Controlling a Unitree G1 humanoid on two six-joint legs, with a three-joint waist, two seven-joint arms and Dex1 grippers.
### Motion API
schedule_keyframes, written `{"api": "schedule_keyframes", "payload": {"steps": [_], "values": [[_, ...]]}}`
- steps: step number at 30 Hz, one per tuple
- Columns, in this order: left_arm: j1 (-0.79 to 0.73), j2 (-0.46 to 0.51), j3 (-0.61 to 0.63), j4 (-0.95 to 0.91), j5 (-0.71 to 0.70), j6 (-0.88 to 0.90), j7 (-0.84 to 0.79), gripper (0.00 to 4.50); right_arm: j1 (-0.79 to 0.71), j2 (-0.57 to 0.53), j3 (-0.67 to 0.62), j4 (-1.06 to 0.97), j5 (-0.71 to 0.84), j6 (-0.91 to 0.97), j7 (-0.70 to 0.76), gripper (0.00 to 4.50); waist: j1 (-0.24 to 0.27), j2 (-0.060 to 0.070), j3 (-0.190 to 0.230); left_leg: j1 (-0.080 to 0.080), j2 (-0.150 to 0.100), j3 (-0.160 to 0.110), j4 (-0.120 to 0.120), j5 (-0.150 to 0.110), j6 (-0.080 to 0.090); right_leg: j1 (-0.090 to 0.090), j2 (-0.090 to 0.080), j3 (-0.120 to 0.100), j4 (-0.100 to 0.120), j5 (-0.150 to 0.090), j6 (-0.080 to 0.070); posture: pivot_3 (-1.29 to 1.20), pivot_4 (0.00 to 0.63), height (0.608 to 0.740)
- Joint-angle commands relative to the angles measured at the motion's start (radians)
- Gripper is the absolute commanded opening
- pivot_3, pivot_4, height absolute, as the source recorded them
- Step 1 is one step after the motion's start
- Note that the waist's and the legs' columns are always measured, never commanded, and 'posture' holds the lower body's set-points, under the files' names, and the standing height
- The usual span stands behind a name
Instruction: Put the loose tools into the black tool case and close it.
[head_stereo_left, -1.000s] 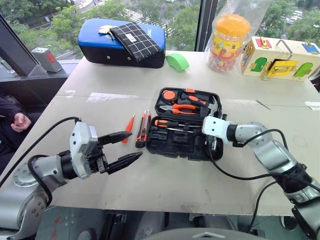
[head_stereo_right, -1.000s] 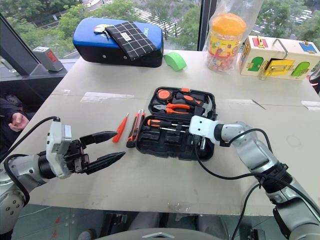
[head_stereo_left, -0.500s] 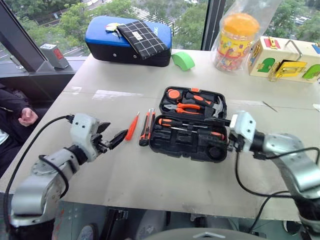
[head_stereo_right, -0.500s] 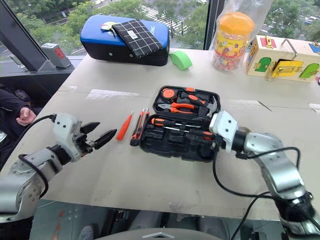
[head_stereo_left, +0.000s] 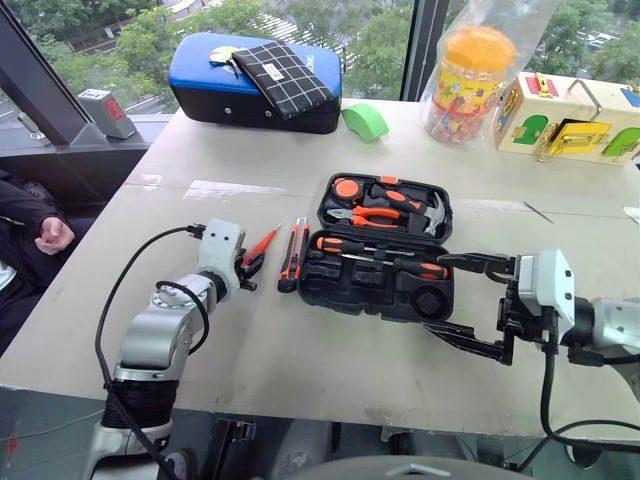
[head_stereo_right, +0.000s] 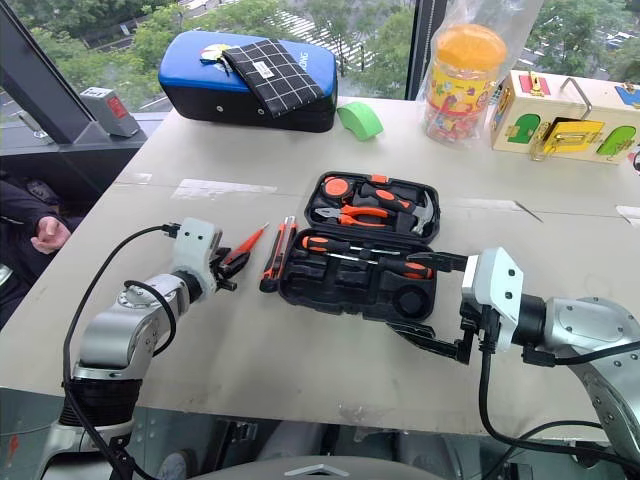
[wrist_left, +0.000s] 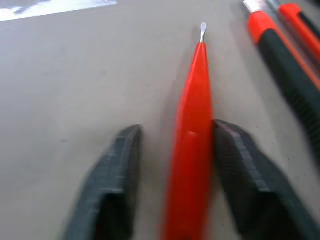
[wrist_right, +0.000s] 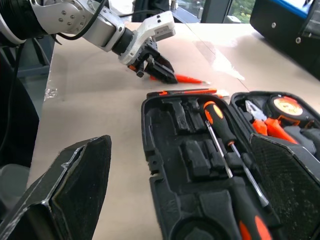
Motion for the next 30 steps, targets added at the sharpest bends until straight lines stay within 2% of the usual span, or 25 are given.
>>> {"api": "schedule_keyframes", "payload": {"steps": [1, 3, 6, 8, 12, 14, 20, 25, 30], "values": [[0.022, 0.014, -0.025, 0.01, 0.012, -0.046, -0.071, 0.43, 0.018, -0.012, -0.047, -0.048, 0.027, -0.005, -0.023, 4.5, 0.001, 0.0, 0.0, 0.0, 0.0, 0.0, 0.0, 0.0, -0.001, 0.0, -0.001, 0.0, 0.0, 0.0, 0.0, 0.0, 0.15, 0.74], [0.019, 0.024, -0.008, 0.026, 0.017, -0.096, -0.099, 0.37, 0.031, -0.007, -0.054, -0.055, 0.027, -0.012, -0.033, 4.5, 0.003, 0.0, 0.0, 0.0, -0.001, 0.0, 0.001, -0.001, -0.001, 0.0, -0.001, 0.0, 0.0, -0.001, -0.002, 0.0, 0.15, 0.74], [-0.03, 0.036, 0.086, 0.035, -0.079, -0.218, -0.239, 0.37, 0.073, -0.004, -0.075, -0.07, 0.009, -0.036, -0.041, 4.5, 0.004, -0.001, 0.001, -0.001, -0.001, 0.0, 0.001, -0.001, -0.001, 0.0, -0.001, 0.0, 0.0, -0.002, -0.003, 0.0, 0.15, 0.74], [-0.074, 0.101, 0.079, 0.002, -0.162, -0.225, -0.429, 0.37, 0.112, 0.002, -0.108, -0.089, 0.004, -0.057, -0.049, 4.5, 0.006, -0.002, 0.001, -0.002, 0.0, 0.0, 0.001, 0.0, 0.0, -0.001, -0.001, -0.001, -0.001, -0.002, -0.003, 0.0, 0.15, 0.74], [-0.169, 0.205, -0.059, 0.02, -0.152, -0.294, -0.707, 0.37, 0.204, -0.002, -0.175, -0.122, 0.004, -0.075, -0.039, 4.5, 0.011, 0.0, 0.0, -0.005, 0.0, -0.001, 0.001, 0.0, 0.0, -0.003, -0.001, -0.002, -0.002, -0.002, -0.003, 0.0, 0.15, 0.74], [-0.238, 0.224, -0.174, 0.093, -0.04, -0.432, -0.797, 0.37, 0.262, -0.001, -0.219, -0.139, 0.001, -0.089, -0.031, 4.5, 0.02, 0.002, -0.001, -0.005, -0.001, 0.0, 0.001, 0.0, 0.0, -0.002, -0.002, -0.002, -0.004, -0.002, -0.003, 0.0, 0.15, 0.74], [-0.489, 0.12, -0.419, 0.412, 0.189, -0.76, -0.969, 0.37, 0.385, 0.008, -0.345, -0.177, 0.025, -0.094, -0.031, 4.5, 0.022, 0.0, 0.0, -0.003, -0.001, 0.001, 0.002, 0.0, 0.001, 0.001, -0.001, -0.001, -0.004, -0.002, -0.003, 0.0, 0.15, 0.74], [-0.606, 0.037, -0.488, 0.615, 0.274, -0.926, -1.022, 0.37, 0.427, 0.017, -0.372, -0.21, 0.038, -0.09, -0.049, 4.5, 0.015, -0.001, 0.001, -0.004, -0.001, 0.0, 0.002, 0.0, 0.001, 0.0, 0.001, -0.001, -0.003, 0.0, 0.0, 0.0, 0.15, 0.74], [-0.631, 0.022, -0.506, 0.7, 0.323, -0.987, -1.054, 0.37, 0.451, 0.02, -0.39, -0.24, 0.05, -0.085, -0.075, 4.5, 0.005, -0.001, 0.001, -0.003, 0.0, 0.0, 0.003, 0.0, 0.001, 0.001, 0.005, -0.002, -0.002, 0.0, 0.001, 0.0, 0.15, 0.74]]}}
